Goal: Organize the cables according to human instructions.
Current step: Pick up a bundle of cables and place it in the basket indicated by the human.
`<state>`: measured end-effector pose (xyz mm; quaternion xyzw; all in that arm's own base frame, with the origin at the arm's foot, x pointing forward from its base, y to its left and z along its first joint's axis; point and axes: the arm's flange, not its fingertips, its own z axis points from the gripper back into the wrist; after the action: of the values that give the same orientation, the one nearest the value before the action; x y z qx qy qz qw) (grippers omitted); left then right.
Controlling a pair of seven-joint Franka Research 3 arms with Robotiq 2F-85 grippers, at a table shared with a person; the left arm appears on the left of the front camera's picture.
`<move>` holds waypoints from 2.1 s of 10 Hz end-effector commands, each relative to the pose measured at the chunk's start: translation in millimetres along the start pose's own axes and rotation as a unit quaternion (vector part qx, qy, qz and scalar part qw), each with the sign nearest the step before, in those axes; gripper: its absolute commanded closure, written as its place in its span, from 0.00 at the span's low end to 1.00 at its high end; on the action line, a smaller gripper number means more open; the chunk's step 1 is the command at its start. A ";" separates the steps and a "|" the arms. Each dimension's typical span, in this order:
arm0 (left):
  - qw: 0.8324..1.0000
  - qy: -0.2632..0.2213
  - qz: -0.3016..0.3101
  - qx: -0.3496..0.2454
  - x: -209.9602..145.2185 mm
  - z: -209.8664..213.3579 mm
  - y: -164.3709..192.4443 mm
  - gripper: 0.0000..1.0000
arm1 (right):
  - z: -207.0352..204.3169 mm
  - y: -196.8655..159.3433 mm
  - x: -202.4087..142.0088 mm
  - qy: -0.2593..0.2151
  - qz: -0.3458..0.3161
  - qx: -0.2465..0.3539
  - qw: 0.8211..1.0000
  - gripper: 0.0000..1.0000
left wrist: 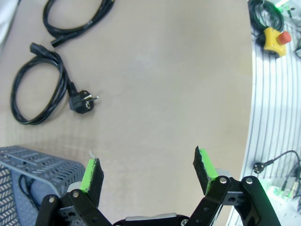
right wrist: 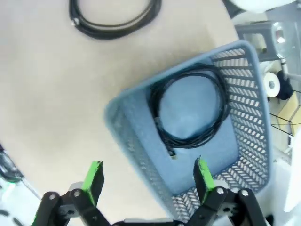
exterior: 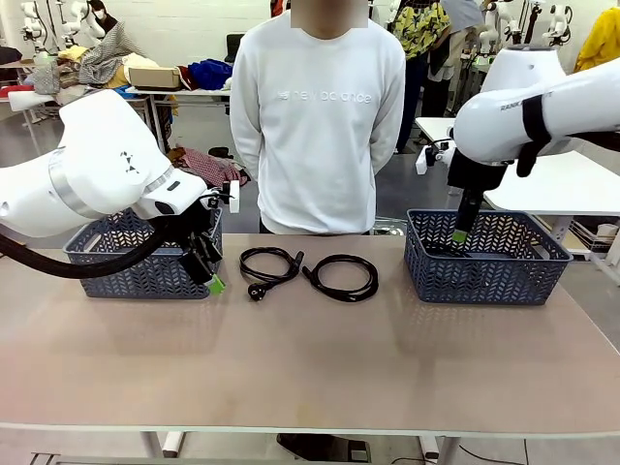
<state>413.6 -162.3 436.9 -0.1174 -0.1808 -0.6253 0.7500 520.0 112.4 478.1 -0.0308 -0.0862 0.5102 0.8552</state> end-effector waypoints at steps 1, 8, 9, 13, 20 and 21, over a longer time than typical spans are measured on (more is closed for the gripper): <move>1.000 -0.005 0.006 0.003 -1.5 0.8 -0.6 0.00 | 6.6 40.0 -11.4 -0.050 -0.025 0.014 0.998 0.00; 1.000 -0.005 0.006 0.003 -1.5 0.8 -0.6 0.00 | 6.5 122.0 -18.1 -0.152 -0.009 0.044 0.987 0.00; 1.000 -0.005 0.006 0.003 -1.5 0.8 -0.6 0.00 | 5.3 134.1 -17.4 -0.161 0.005 0.051 0.986 0.00; 1.000 -0.005 0.006 0.003 -1.5 0.8 -0.6 0.00 | 5.9 145.0 -16.2 -0.148 0.013 0.053 0.987 0.00; 1.000 -0.005 0.006 0.003 -1.5 0.8 -0.6 0.00 | 8.4 145.2 -10.0 -0.138 0.004 0.047 0.989 0.00; 1.000 -0.005 0.006 0.003 -1.5 0.8 -0.6 0.00 | 8.4 145.2 -10.0 -0.138 0.004 0.047 0.989 0.00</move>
<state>413.6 -162.2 436.8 -0.1174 -0.1807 -0.6253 0.7500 387.3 172.8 464.3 0.0790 -0.1775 0.5182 0.8329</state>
